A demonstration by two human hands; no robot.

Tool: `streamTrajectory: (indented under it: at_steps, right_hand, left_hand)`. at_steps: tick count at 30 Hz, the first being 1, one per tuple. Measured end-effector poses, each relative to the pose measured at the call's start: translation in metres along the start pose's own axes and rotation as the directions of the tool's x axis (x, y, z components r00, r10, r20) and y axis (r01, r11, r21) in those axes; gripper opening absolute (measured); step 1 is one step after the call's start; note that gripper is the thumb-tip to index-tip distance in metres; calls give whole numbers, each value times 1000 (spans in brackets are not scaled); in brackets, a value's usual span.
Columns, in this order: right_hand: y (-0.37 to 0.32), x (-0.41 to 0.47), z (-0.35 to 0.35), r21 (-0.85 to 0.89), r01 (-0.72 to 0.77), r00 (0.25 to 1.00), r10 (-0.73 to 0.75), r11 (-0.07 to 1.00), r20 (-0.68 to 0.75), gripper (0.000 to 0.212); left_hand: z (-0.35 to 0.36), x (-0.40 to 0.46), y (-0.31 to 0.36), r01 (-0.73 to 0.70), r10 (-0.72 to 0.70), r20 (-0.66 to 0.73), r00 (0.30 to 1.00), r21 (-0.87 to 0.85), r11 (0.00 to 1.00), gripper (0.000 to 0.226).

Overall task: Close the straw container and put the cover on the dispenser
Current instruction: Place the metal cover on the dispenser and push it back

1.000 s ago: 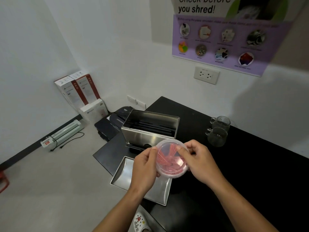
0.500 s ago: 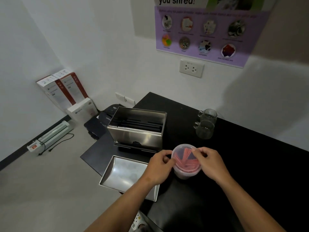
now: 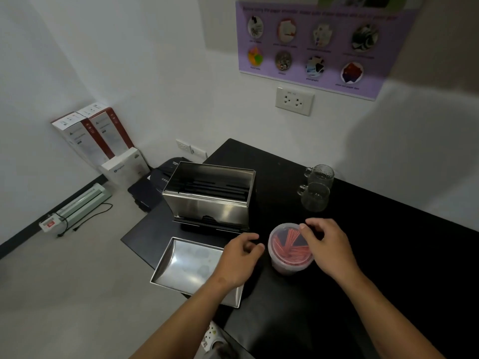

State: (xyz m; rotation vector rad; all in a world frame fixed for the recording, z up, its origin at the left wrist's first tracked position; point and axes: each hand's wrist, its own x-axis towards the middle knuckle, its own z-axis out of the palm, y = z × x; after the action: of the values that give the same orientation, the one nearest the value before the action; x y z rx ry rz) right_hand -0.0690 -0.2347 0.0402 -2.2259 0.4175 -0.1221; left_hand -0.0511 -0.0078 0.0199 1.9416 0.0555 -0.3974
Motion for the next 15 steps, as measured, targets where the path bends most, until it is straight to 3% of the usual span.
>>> streamTrajectory:
  at_steps: [5, 8, 15]
  right_hand:
    - [-49, -23, -2, 244, 119, 993, -118, 963, -17, 18]
    - [-72, -34, 10, 357, 96, 986, -137, 929, 91, 18]
    - [-83, -48, 60, 383, -22, 934, -117, 924, 336, 23]
  left_hand:
    - [-60, -4, -14, -32, 36, -140, 990, 25, 999, 29]
    - [-98, -10, -24, -40, 61, -225, 972, 94, 995, 31]
    - [-153, -25, -55, 52, 8, -338, 941, 169, 984, 38]
